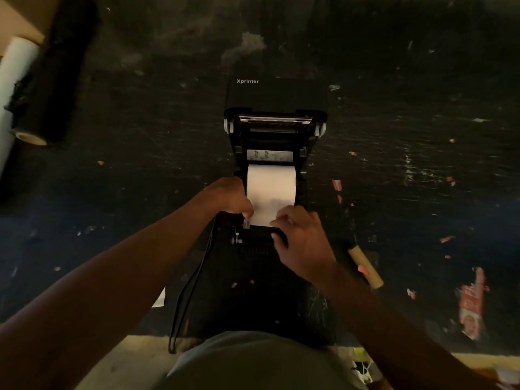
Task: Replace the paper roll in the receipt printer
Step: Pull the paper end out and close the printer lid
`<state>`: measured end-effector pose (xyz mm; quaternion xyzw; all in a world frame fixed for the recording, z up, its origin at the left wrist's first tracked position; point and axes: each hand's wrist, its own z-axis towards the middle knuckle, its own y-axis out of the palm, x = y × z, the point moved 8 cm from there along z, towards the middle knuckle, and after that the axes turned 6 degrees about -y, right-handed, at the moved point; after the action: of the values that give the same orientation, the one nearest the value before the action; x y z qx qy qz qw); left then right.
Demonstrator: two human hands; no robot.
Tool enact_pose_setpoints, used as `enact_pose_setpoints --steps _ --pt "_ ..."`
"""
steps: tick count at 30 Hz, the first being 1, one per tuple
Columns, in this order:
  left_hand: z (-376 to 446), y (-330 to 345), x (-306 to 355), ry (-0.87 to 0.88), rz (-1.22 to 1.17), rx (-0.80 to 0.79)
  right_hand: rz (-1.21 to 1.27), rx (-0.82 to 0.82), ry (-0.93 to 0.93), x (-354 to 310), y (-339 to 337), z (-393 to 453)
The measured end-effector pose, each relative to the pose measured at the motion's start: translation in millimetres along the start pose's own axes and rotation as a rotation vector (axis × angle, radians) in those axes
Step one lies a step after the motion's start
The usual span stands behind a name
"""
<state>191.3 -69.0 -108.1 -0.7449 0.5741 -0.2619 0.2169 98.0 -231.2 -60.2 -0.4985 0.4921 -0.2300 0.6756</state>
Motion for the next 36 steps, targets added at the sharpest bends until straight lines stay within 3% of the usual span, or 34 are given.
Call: enact_pose_setpoints --steps 4,7,10,12,14,25,32,36 --pt "-1.6 0.1 1.9 -0.006 0.068 -0.009 -0.055 -0.085 -0.012 -3.0 24.3 -5.5" --pt "-24.9 -8.0 1.5 0.045 0.243 0.256 -0.04 -0.1 -0.029 -3.1 27.4 -6.9" --pt "-67.4 6.9 9.3 0.298 0.182 0.454 -0.05 -0.072 -0.037 -2.2 26.1 -6.1" --pt "-87.6 30.3 8.3 0.483 0.063 0.451 -0.046 -0.06 -0.038 -1.6 26.3 -5.7" --pt "-92.1 50.2 4.5 0.561 0.021 0.479 -0.043 -0.058 -0.049 -2.3 26.2 -6.0" --pt "-86.4 59.8 6.1 0.578 0.07 0.549 0.025 -0.072 -0.052 -3.0 22.0 -7.7" --pt "-82.0 54.5 6.8 0.658 0.051 0.467 0.039 -0.153 -0.103 4.1 19.4 -4.8" --pt "-84.0 56.2 4.2 0.701 0.0 0.478 0.067 -0.121 -0.052 14.1 14.0 -11.4"
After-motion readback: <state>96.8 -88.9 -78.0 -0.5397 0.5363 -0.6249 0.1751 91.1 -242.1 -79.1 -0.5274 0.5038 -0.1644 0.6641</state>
